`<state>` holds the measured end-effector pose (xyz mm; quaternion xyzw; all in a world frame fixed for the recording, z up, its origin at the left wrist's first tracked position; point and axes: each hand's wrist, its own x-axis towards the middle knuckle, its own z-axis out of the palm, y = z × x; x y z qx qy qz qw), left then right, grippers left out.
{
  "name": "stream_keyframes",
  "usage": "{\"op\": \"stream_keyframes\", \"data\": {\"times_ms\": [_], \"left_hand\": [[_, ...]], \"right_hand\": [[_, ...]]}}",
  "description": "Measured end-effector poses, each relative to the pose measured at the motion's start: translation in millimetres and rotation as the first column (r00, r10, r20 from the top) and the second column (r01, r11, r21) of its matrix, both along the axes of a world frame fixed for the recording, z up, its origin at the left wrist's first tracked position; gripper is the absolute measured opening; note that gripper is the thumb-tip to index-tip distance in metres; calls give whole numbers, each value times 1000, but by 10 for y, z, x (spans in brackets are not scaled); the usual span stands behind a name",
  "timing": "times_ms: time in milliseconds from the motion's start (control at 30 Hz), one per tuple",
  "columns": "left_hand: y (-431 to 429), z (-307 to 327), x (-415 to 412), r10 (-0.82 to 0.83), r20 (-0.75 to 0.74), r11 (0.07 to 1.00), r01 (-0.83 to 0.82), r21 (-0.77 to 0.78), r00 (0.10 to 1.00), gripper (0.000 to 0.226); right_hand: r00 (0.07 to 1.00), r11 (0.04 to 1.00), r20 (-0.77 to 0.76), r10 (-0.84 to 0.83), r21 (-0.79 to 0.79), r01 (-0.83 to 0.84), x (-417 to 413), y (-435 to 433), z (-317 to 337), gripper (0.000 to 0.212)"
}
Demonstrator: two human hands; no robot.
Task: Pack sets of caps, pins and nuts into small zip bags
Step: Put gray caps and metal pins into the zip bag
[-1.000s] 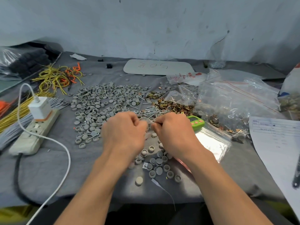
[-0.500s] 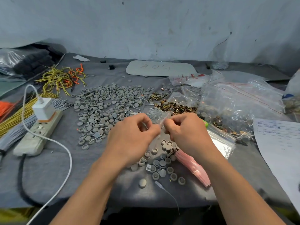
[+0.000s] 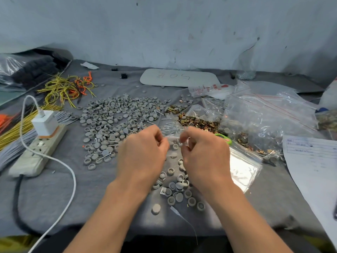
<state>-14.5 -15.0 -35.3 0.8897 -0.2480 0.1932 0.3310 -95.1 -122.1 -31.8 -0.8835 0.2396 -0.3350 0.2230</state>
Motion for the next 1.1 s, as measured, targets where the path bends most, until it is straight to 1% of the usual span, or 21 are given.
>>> {"op": "stream_keyframes", "data": {"times_ms": [33,100,133,167,233,267,300,333,367,400,433,467,533,633,733,767,833,900,967,1033,1100], "left_hand": [[-11,-11,-7,-20,12,1000,20,-2,1000,20],[-27,-26,-42,-64,77,998,64,5,995,15],[-35,-30,-74,-92,134,996,91,12,987,14],[-44,-34,-110,-126,190,992,125,17,974,13],[-55,-37,-165,-192,260,981,195,13,946,11],[-55,-36,-179,-208,284,977,215,7,936,10],[-50,-30,-186,-213,305,975,223,1,928,10],[-44,-24,-192,-215,316,974,227,-1,924,10],[-36,-20,-198,-224,311,972,233,6,924,13],[-31,-21,-202,-238,297,970,242,24,925,17],[-27,-28,-201,-254,283,967,251,47,925,19],[-25,-40,-200,-264,275,964,257,64,925,21],[-31,-58,-199,-267,273,964,255,80,924,26],[-50,-65,-235,-253,283,967,250,48,925,28],[-50,-56,-284,-270,291,961,276,20,918,15],[-44,-53,-289,-276,287,959,281,24,917,12],[-22,-45,-273,-280,276,959,284,26,919,17],[16,-32,-259,-272,268,960,278,16,924,29],[56,-18,-270,-267,275,961,275,8,924,32],[92,-15,-269,-277,276,957,289,-3,920,27],[133,-15,-232,-292,244,952,306,-17,925,23]], "right_hand": [[999,999,24,37,-21,-37,6,26,-22,11],[990,993,-101,100,-47,-106,44,50,-66,15],[976,991,-175,128,-7,-131,71,39,-91,15],[964,986,-208,163,75,-151,103,6,-120,17],[961,927,-159,226,338,-163,158,-66,-146,32],[965,826,-76,249,537,-171,181,-100,-152,35],[968,632,52,244,749,-199,203,-130,-155,35],[963,355,192,190,901,-250,225,-150,-141,32],[947,86,303,101,946,-312,244,-176,-125,28],[930,-100,367,17,926,-364,257,-197,-100,27],[919,-199,392,-35,899,-391,264,-207,-77,28],[911,-246,407,-59,879,-409,266,-205,-67,30],[897,-293,431,-97,849,-440,278,-174,-62,35],[876,-302,466,-123,824,-480,291,-105,-43,37],[895,-272,430,-117,853,-445,306,-45,-51,23],[913,-264,398,-84,875,-406,312,-26,-65,20],[943,-228,330,45,922,-311,310,-15,-81,25],[932,-182,309,187,944,-276,281,-39,-32,33],[904,-137,315,290,948,-286,254,-72,34,38],[892,-108,337,302,941,-319,252,-69,75,33],[882,-148,386,271,922,-359,288,-28,65,34]]}}
